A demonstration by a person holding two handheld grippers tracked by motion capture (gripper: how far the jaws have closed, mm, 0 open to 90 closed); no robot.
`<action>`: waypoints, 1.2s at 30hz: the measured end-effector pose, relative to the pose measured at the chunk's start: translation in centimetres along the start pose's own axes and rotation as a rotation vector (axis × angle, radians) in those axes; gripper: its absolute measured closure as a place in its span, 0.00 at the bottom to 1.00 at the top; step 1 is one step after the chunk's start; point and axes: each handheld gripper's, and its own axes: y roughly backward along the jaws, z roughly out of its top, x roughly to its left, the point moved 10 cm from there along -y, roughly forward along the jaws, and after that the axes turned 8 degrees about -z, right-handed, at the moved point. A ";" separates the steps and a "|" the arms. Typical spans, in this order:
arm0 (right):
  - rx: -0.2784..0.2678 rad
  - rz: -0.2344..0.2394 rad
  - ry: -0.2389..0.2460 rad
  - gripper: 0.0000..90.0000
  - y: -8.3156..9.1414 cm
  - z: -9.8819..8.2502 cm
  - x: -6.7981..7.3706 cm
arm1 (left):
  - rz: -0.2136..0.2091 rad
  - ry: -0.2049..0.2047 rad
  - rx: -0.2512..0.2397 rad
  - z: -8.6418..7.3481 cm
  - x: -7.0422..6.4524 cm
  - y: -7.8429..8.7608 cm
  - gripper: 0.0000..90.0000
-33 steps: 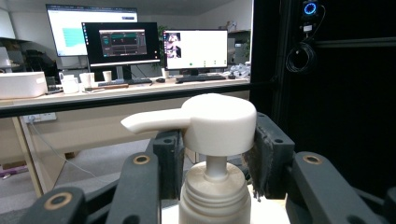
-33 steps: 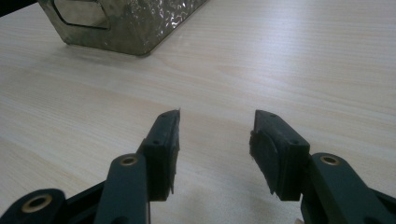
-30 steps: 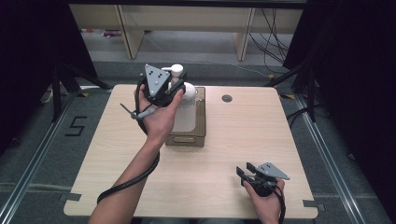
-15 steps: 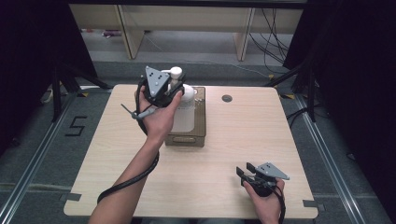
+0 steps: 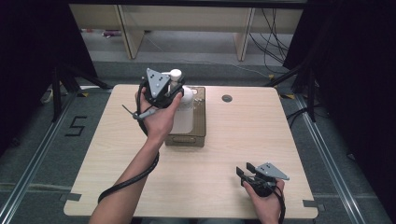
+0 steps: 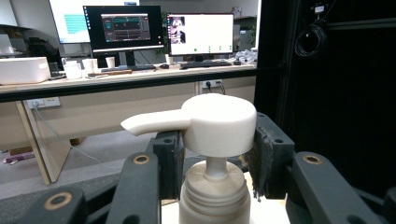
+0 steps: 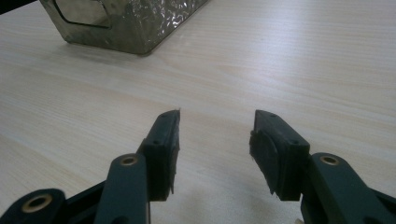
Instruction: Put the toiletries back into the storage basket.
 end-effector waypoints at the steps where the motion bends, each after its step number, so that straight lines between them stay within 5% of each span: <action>1: -0.002 -0.001 0.002 0.58 0.0 0.0 0.0 | -0.001 0.000 0.001 -0.1 0.0 0.0 0.66; 4: -0.001 -0.008 0.007 0.58 0.0 0.0 -0.1 | -0.001 0.004 0.001 -0.2 0.1 0.0 0.66; 5: 0.020 0.006 -0.040 0.58 0.1 -0.2 0.4 | 0.000 -0.001 0.005 -0.3 0.1 0.0 0.66; 8: 0.023 0.006 -0.041 0.58 0.1 -0.2 0.4 | 0.003 -0.004 0.012 -0.5 0.2 -0.1 0.66; 9: 0.004 -0.006 0.011 0.58 0.1 -0.1 -0.1 | 0.001 0.014 0.020 -0.8 0.1 -0.1 0.66; 17: 0.003 -0.007 0.016 0.58 0.0 -0.1 -0.1 | 0.000 0.018 0.023 -1.1 0.1 -0.2 0.66; 22: -0.002 0.020 -0.035 0.58 -0.1 -0.1 0.5 | 0.000 0.017 0.029 -1.3 0.1 -0.2 0.66; 32: 0.003 0.018 -0.040 0.58 -0.1 -0.1 0.6 | -0.001 0.022 0.038 -1.9 0.0 -0.1 0.66; 33: 0.034 0.007 -0.064 0.58 0.2 -0.3 0.7 | -0.002 0.023 0.039 -2.0 0.0 -0.1 0.66; 36: 0.002 0.015 -0.041 0.58 -0.1 -0.1 0.6 | -0.002 0.023 0.040 -2.0 0.0 -0.1 0.66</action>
